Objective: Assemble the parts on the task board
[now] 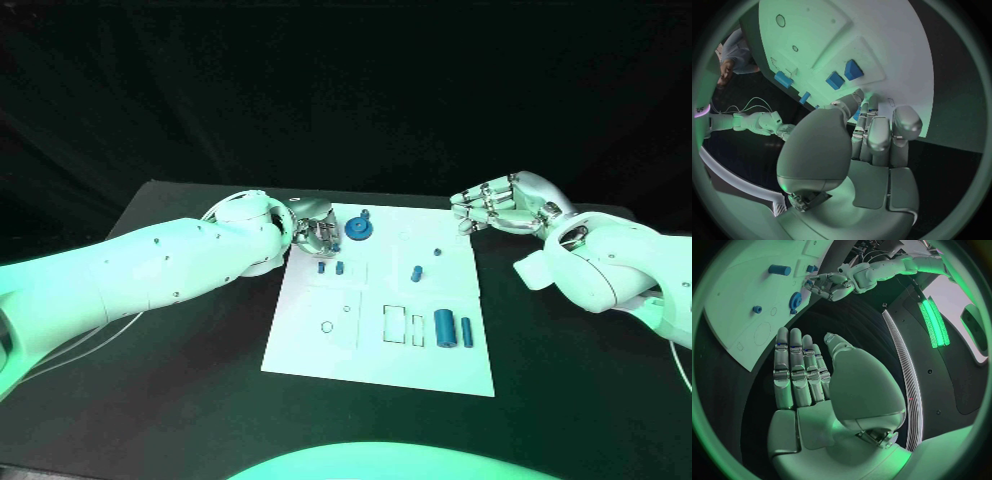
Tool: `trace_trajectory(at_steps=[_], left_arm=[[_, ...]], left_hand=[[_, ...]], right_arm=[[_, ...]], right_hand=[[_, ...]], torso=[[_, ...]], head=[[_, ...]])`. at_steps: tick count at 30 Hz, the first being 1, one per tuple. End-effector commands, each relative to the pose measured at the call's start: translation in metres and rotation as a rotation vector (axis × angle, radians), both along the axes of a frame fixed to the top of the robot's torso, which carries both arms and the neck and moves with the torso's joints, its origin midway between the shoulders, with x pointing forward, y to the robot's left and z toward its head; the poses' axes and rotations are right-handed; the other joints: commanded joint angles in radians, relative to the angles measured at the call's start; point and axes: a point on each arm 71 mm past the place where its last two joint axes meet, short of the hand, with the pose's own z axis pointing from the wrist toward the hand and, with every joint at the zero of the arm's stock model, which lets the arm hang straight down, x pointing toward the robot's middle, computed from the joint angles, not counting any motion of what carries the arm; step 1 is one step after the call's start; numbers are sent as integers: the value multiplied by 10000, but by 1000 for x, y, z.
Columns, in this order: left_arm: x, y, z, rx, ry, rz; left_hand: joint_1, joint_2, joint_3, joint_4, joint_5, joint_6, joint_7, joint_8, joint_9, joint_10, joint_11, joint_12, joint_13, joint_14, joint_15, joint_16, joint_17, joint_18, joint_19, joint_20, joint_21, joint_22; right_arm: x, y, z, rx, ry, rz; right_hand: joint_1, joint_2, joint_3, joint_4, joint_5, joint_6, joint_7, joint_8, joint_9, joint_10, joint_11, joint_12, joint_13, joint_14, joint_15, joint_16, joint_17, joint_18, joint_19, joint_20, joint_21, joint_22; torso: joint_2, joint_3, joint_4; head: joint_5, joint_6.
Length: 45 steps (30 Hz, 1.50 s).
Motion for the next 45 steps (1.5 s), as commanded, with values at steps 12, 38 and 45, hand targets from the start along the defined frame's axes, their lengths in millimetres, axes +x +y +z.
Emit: trace_trajectory(at_steps=[12, 38, 45], left_arm=[[1, 29, 11, -1123, -334, 799], [-45, 63, 50, -13666, 2824, 2505], [-51, 57, 53, -13951, 2919, 2299]], left_hand=[[-52, -68, 32, 115, -13, 266, -37, 156, 27, 155, -34, -69, 71, -11, 67, 55, -16, -65, -194, 2, -266, -330], [-463, 139, -664, 89, -34, 637, 41, 225, 27, 25, 43, -28, 382, -1971, 164, -3926, -5189, 601, -2401, 10, -4211, -4674], [-455, 151, -718, 74, -31, 628, 43, 219, 24, 15, 44, -28, 388, -1972, 166, -3941, -5201, 602, -2385, 13, -4251, -4705]], right_arm=[[2, -1, -3, -3637, -1377, 1042], [5, 50, -16, -10519, -4244, 1789], [4, 61, -27, -10579, -4158, 2087]], right_hand=[[881, -13, 386, -954, -592, 219, -287, 130, 23, -122, -277, 100, -83, 1743, -628, 1053, 668, 55, 1880, -704, 1167, 482], [-300, -646, 2088, -1288, -961, 573, -467, -59, 402, -368, -445, 49, 190, 2499, -866, 10811, 8625, -848, 3178, -1215, 9192, 8113], [-378, -664, 2215, -1326, -961, 548, -438, -56, 437, -431, -420, 52, 184, 2500, -839, 11249, 8964, -899, 3098, -1187, 9767, 8735]], torso=[[-44, 6, 10], [-48, 2, -8], [6, -33, -15]], head=[[-239, 136], [-1201, 277], [-1177, 309]])
